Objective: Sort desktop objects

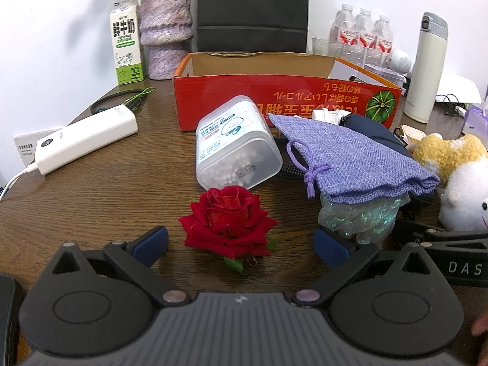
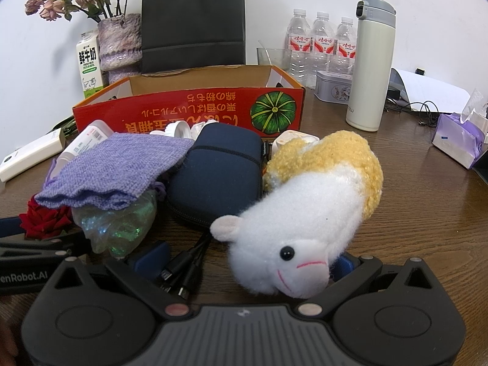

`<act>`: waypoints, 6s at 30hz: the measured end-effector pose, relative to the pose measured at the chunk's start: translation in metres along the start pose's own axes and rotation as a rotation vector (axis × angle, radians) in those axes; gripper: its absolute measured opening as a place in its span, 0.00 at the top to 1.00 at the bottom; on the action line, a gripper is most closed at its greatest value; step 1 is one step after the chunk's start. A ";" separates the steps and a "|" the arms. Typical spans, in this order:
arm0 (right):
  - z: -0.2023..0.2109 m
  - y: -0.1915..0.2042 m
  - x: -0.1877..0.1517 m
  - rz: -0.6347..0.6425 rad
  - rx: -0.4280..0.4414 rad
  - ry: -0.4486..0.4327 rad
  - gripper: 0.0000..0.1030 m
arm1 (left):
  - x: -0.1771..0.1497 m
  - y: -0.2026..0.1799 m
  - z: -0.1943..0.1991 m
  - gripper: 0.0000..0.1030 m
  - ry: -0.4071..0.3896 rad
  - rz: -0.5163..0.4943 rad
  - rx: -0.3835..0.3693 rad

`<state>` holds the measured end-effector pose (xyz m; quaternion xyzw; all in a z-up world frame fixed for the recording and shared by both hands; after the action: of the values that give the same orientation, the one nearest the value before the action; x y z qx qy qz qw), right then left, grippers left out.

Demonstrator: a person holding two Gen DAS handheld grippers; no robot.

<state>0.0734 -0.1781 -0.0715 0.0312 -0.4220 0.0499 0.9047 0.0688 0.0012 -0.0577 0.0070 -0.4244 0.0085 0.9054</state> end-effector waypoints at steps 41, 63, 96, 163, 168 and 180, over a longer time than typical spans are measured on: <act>0.023 -0.071 0.012 -0.192 0.104 -0.029 0.12 | 0.064 -0.066 0.016 0.02 -0.044 -0.050 -0.193; 0.121 -0.049 -0.026 0.122 0.205 -0.106 0.45 | -0.003 -0.058 0.148 0.86 -0.167 -0.167 -0.136; 0.134 -0.011 -0.030 0.258 0.196 -0.186 0.59 | -0.034 -0.035 0.125 0.96 -0.077 -0.005 -0.187; 0.070 -0.025 -0.027 0.034 0.194 -0.042 0.18 | -0.034 -0.014 0.088 0.00 -0.097 -0.041 -0.047; 0.102 -0.033 -0.045 0.093 0.163 -0.110 0.18 | -0.058 -0.020 0.102 0.00 -0.114 -0.114 -0.011; 0.093 -0.068 -0.044 0.020 0.115 -0.102 0.24 | -0.013 -0.050 0.079 0.00 -0.181 -0.107 -0.116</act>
<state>-0.0179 -0.2573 -0.0466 0.0816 -0.4645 0.0816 0.8780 0.0006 -0.0503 -0.0177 -0.0219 -0.5033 -0.0653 0.8613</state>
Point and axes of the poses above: each gripper's, at about its wrist camera, not at the fingertips, and z roughly against the way its jaws point, y to its left, x to its top, the point moved 9 cm from there along -z, roughly the way its jaws point
